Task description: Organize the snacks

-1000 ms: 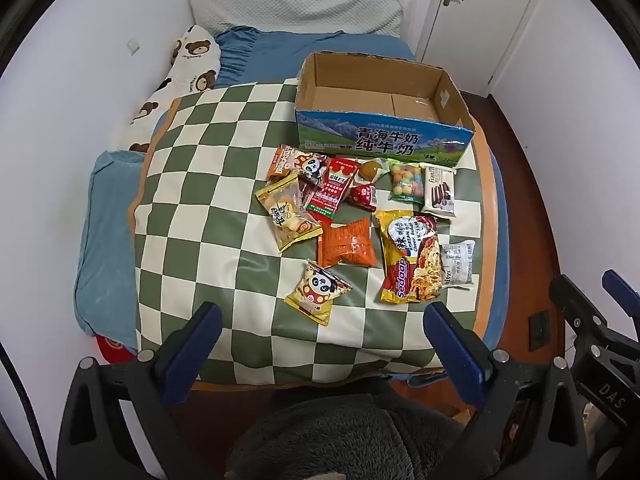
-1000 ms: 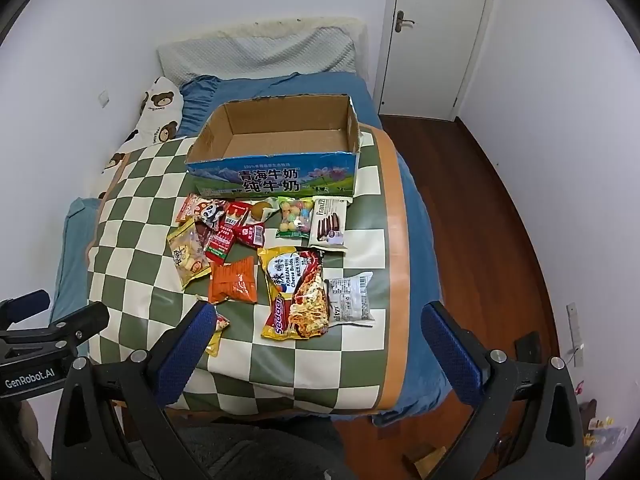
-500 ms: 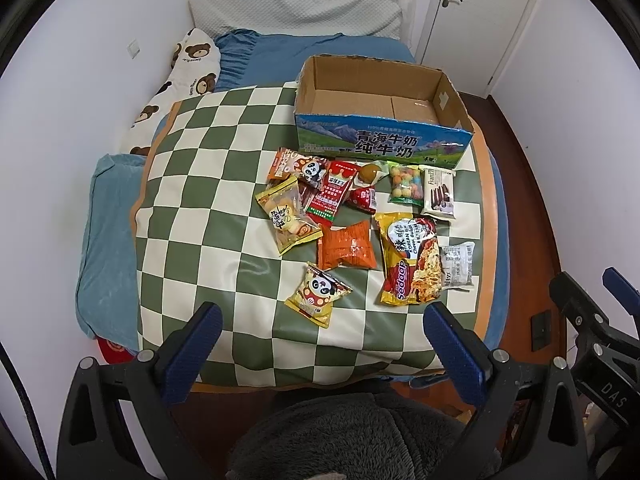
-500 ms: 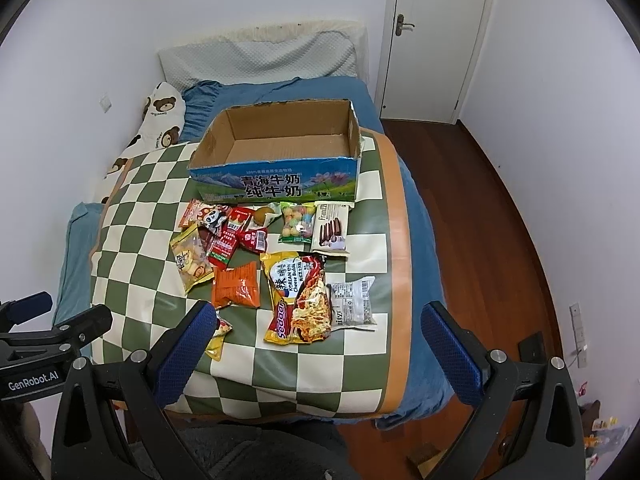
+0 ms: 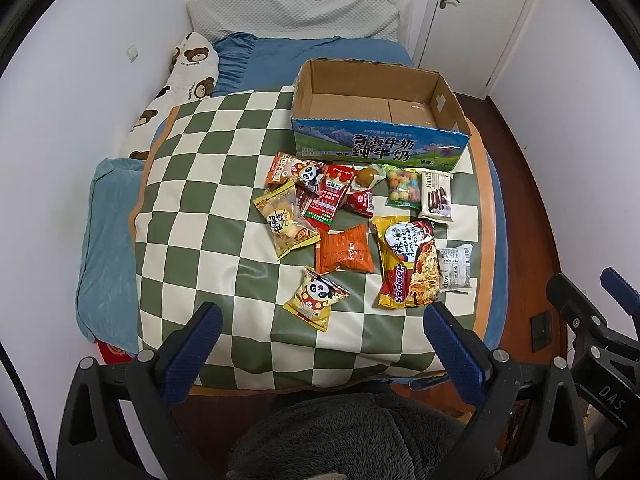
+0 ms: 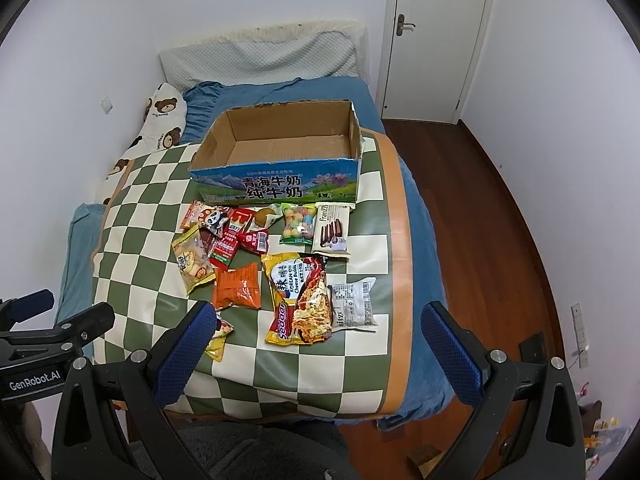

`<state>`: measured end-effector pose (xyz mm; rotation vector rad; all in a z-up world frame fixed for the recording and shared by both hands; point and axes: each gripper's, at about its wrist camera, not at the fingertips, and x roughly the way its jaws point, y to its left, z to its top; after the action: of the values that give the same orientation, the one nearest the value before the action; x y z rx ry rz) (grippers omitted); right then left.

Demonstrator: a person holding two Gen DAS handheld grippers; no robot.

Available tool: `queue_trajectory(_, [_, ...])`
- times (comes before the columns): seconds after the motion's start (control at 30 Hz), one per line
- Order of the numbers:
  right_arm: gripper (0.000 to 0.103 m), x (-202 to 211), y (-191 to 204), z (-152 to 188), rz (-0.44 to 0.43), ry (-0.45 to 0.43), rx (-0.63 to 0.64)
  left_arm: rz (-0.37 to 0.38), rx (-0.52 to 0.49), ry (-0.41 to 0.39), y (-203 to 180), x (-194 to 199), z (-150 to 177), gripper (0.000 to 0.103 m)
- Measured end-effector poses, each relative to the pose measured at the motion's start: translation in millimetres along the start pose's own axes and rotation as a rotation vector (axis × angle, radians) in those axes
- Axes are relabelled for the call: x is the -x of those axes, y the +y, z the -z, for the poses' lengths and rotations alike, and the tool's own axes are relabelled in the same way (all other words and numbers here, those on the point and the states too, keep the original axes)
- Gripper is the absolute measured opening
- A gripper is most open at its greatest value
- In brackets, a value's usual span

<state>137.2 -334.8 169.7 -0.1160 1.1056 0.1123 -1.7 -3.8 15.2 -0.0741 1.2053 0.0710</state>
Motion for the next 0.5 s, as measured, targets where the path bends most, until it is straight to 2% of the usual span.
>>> queue_trajectory(0.5, [0.103,2.5,0.7,-2.2,-0.006,-0.004,0.005,0.003,0.001,-0.001,0.7,1.1,-1.6,0.103])
